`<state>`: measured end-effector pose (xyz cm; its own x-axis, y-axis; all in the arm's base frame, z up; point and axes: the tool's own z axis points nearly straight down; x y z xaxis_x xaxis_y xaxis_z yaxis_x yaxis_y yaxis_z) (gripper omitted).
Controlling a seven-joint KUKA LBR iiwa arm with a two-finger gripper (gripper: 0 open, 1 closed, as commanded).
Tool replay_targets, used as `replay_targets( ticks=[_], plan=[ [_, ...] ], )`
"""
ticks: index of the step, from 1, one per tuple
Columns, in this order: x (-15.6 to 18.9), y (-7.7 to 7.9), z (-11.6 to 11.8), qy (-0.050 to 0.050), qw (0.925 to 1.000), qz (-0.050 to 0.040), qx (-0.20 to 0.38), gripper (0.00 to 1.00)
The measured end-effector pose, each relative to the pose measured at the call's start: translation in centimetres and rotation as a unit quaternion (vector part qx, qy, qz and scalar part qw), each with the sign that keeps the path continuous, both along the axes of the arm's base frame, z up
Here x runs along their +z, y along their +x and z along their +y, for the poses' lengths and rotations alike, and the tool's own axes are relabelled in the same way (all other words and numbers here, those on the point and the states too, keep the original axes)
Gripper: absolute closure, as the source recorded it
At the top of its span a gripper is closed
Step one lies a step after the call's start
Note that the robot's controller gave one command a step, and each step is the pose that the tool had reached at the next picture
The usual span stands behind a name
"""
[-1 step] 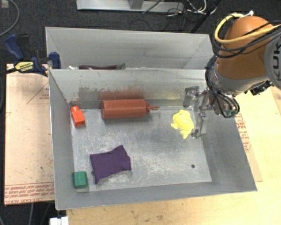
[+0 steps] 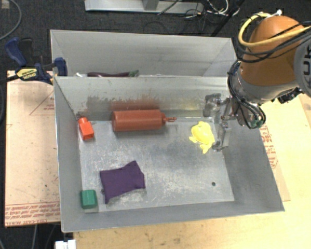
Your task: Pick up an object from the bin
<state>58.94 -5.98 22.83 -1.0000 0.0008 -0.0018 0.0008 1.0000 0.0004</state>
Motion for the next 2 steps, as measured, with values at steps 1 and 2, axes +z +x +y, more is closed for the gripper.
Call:
replay_targets(
  ticks=[1,2],
  plan=[
    [-4.3,1.0,0.1,0.0,0.9999,-0.0037,0.017,0.0],
    [-10.5,1.6,3.3,0.0,0.9998,-0.0024,0.018,0.0]
  ],
)
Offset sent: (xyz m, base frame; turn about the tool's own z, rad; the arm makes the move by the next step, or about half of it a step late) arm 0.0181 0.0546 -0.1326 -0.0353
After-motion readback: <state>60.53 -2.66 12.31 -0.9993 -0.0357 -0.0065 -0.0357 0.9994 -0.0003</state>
